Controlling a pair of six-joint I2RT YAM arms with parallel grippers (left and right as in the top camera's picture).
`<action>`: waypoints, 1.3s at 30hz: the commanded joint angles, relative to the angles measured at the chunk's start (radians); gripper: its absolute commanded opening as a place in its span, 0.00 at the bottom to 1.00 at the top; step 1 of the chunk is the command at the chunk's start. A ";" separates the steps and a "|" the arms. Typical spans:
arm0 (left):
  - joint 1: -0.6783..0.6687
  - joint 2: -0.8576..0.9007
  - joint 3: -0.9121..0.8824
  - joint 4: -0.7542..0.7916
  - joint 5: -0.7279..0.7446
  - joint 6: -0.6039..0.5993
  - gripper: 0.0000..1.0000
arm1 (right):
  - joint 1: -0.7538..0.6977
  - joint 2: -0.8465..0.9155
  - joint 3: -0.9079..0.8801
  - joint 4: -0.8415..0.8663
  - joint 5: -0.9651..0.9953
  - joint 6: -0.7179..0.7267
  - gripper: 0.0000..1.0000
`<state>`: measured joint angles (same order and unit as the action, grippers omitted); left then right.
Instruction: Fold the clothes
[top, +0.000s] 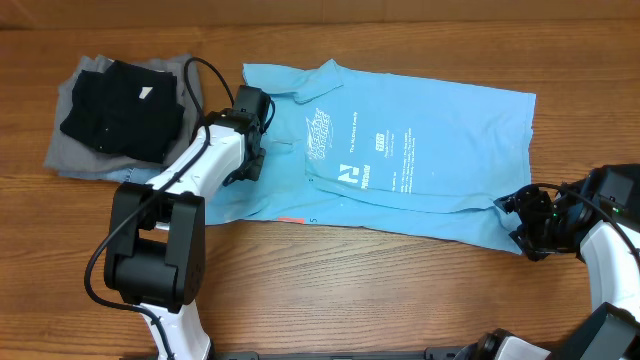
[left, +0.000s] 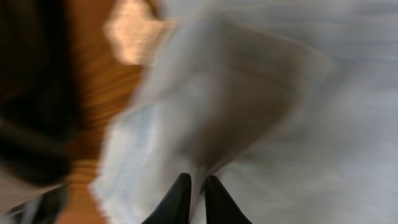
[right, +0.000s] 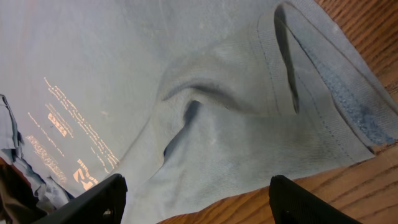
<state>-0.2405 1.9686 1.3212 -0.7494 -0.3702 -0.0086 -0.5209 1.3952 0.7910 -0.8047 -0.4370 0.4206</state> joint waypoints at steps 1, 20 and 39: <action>0.016 0.004 -0.001 0.014 -0.219 -0.085 0.09 | 0.006 -0.014 0.023 0.002 0.009 -0.006 0.77; -0.023 0.001 0.073 -0.147 0.257 0.084 0.04 | 0.006 -0.014 0.023 0.002 0.010 -0.006 0.77; 0.176 -0.002 -0.008 0.079 0.105 0.097 0.08 | 0.006 -0.014 0.023 -0.006 0.010 -0.006 0.77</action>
<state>-0.1081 1.9690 1.2892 -0.6563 -0.2207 0.0895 -0.5209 1.3952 0.7910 -0.8120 -0.4370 0.4206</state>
